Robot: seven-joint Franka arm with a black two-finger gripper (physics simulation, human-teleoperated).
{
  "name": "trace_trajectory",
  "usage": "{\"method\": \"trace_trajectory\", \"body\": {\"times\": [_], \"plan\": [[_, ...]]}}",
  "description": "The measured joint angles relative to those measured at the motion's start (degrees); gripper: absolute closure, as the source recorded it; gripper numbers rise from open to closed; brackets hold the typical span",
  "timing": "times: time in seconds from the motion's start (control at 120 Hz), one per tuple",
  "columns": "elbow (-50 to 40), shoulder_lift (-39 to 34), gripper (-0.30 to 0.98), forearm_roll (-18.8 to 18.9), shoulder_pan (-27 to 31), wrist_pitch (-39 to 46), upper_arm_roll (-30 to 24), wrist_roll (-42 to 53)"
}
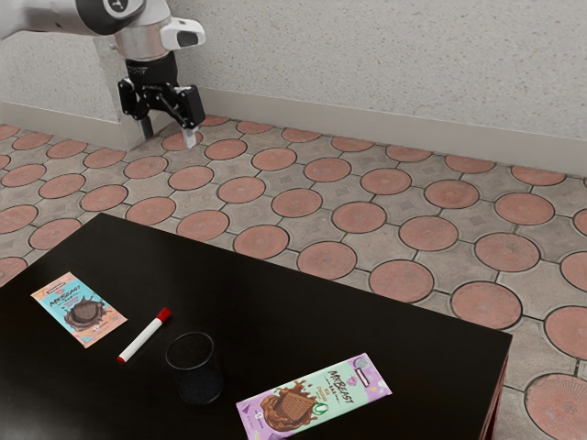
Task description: Put the marker into the pen holder.
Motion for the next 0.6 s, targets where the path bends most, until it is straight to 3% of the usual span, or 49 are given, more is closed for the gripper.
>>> {"method": "trace_trajectory", "body": {"times": [0.292,0.45,0.6], "plan": [[-0.01,1.09,0.0,0.18,-0.03,0.59,0.09,0.06],[-14.65,2.77,0.0,0.33,-0.04,10.32,0.28,0.12],[-23.15,3.99,0.0,1.21,-0.1,19.49,0.31,-0.11]]}}
